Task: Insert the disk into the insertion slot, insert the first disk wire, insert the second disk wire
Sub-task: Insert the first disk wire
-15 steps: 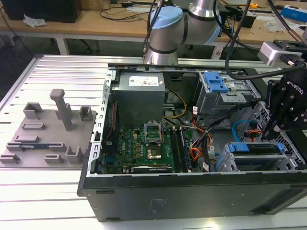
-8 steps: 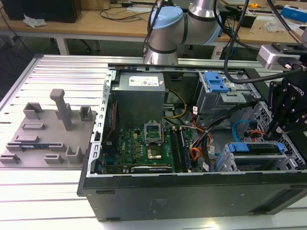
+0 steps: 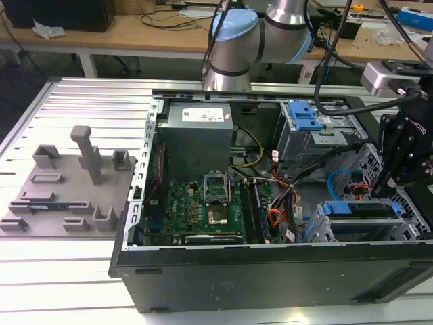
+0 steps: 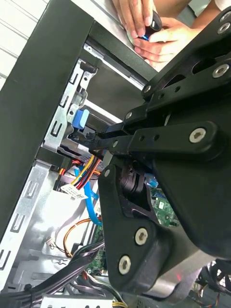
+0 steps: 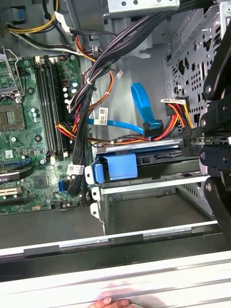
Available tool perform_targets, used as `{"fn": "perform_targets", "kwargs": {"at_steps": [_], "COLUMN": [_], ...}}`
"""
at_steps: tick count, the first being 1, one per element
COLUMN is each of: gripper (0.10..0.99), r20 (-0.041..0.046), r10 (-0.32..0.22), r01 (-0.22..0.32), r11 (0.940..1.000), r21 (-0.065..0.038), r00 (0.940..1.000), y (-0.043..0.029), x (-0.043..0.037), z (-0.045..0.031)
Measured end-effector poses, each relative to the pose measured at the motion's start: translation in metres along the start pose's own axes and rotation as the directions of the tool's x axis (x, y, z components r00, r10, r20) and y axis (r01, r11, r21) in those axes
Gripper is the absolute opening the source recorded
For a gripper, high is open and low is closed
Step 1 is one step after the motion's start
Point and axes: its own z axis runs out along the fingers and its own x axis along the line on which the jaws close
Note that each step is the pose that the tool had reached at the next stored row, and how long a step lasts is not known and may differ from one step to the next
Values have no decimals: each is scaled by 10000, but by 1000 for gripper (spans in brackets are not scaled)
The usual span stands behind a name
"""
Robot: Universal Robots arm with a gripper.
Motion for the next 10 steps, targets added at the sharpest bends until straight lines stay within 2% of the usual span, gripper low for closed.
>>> {"fn": "perform_targets", "kwargs": {"at_steps": [6, 10], "gripper": [165, 165], "r20": [-1, -2], "r10": [-38, -366], "r01": [38, 366], "r11": [10000, 9993], "r21": [-2, -14], "r00": [10000, 9993], "y": [25, 27], "x": [-11, -11], "z": [-2, -2]}}
